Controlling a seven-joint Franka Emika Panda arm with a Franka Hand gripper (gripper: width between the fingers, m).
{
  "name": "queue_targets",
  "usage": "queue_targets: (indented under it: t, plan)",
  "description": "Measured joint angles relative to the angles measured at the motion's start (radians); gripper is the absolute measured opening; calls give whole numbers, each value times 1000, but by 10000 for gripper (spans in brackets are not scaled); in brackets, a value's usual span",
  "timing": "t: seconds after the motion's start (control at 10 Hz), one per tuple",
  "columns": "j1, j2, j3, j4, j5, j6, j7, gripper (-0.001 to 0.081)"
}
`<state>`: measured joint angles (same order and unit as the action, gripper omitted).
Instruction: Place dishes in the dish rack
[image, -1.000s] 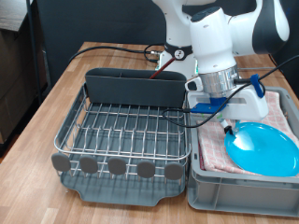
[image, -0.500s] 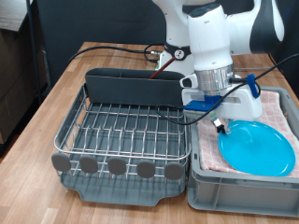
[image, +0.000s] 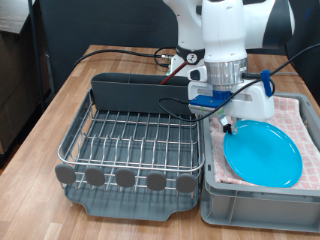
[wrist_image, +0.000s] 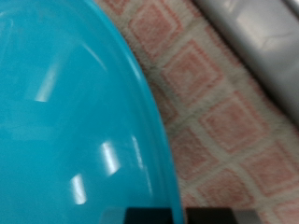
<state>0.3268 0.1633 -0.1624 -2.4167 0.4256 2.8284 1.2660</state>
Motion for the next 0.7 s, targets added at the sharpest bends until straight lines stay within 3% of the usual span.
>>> queue_targets:
  t: [0.3,0.7]
  plan:
    - [12,-69,-40,-14,-222,-68,143,24]
    - [12,-164,-45,-32,-405,-159,232,23]
